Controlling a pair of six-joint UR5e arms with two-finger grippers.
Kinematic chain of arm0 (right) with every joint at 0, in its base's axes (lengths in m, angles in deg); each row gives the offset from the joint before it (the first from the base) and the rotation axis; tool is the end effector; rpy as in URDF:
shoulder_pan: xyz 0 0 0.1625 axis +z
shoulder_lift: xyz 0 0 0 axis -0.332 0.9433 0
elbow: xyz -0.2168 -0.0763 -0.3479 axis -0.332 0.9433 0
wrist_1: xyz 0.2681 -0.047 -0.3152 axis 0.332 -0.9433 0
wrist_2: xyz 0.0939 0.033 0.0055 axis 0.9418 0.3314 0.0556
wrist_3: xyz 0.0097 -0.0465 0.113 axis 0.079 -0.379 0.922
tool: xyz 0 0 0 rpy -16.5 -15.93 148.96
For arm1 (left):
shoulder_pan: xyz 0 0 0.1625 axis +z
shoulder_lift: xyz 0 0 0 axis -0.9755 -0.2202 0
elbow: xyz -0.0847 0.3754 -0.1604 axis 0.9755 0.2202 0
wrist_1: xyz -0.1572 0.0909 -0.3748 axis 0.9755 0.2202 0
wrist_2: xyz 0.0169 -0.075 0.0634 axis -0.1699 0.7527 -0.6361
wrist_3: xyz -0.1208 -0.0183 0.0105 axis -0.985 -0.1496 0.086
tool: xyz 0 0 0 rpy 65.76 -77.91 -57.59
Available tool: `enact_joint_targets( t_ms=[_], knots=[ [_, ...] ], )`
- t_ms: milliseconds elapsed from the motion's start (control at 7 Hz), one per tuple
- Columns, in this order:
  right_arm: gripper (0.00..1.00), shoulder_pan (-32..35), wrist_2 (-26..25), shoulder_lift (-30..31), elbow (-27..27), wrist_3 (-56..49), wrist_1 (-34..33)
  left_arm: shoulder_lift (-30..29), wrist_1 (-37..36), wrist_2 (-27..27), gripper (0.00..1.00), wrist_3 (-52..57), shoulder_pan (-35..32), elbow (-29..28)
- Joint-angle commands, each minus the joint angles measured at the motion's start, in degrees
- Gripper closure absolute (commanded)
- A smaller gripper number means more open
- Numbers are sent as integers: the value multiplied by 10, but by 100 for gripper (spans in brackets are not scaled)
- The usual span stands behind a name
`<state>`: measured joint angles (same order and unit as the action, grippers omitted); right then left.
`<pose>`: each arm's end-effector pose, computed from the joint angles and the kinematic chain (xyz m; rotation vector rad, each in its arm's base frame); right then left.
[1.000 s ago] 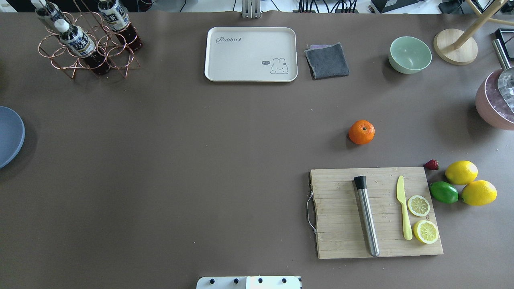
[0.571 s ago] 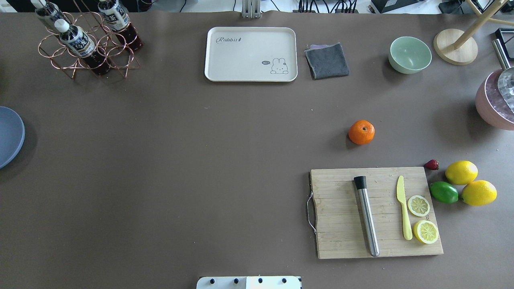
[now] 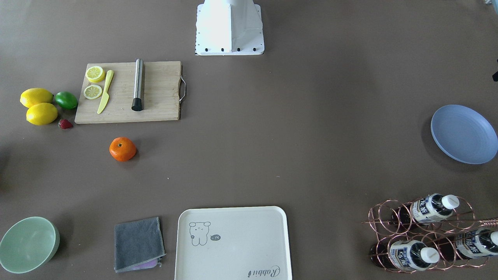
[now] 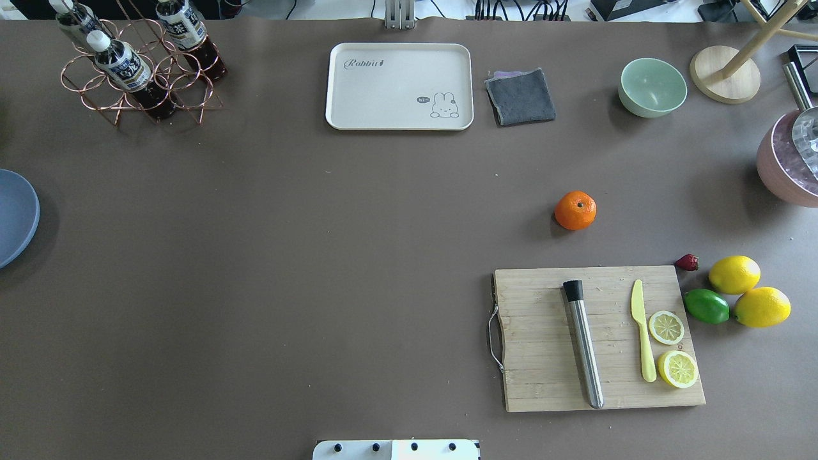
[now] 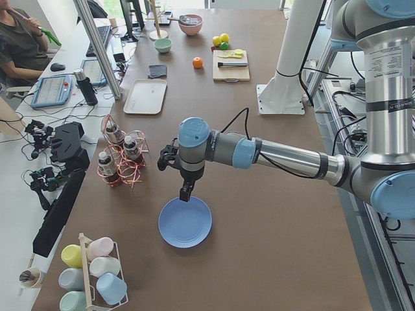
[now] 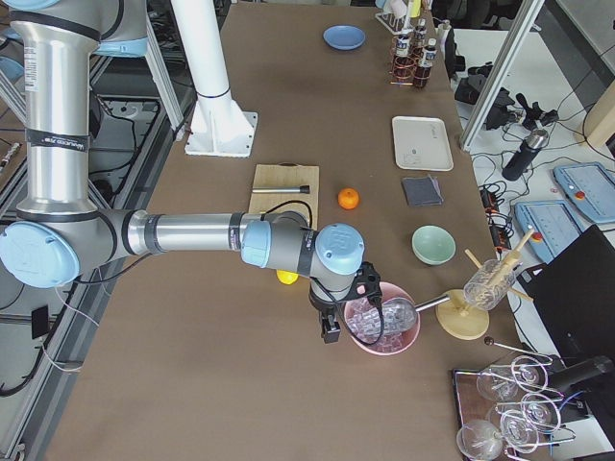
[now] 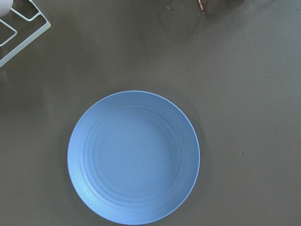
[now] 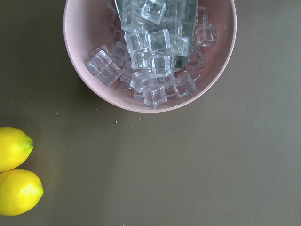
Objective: Pick orange to plate
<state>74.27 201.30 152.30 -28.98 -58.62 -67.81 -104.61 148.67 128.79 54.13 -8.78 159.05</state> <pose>0.0763 -0.4345 0.6535 0.0415 -0.7766 -0.2508 -0.0157 -0.4464 0.5564 0.2090 0.7877 0.2092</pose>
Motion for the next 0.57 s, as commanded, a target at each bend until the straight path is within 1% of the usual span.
enact_joint_targets(
  t_ms=[0, 143, 286, 429],
  knots=[
    [0, 1, 7, 20, -21, -1, 0, 0, 0, 0, 3, 1, 0, 0],
    [0, 1, 23, 28, -21, -1, 0, 0, 2, 1, 3, 0, 0, 2],
    [0, 1, 27, 32, -23, -1, 1, 1, 0, 1, 3, 0, 0, 0],
    [0, 1, 25, 31, -25, -1, 1, 0, -2, 19, 3, -1, 0, -2]
  ],
)
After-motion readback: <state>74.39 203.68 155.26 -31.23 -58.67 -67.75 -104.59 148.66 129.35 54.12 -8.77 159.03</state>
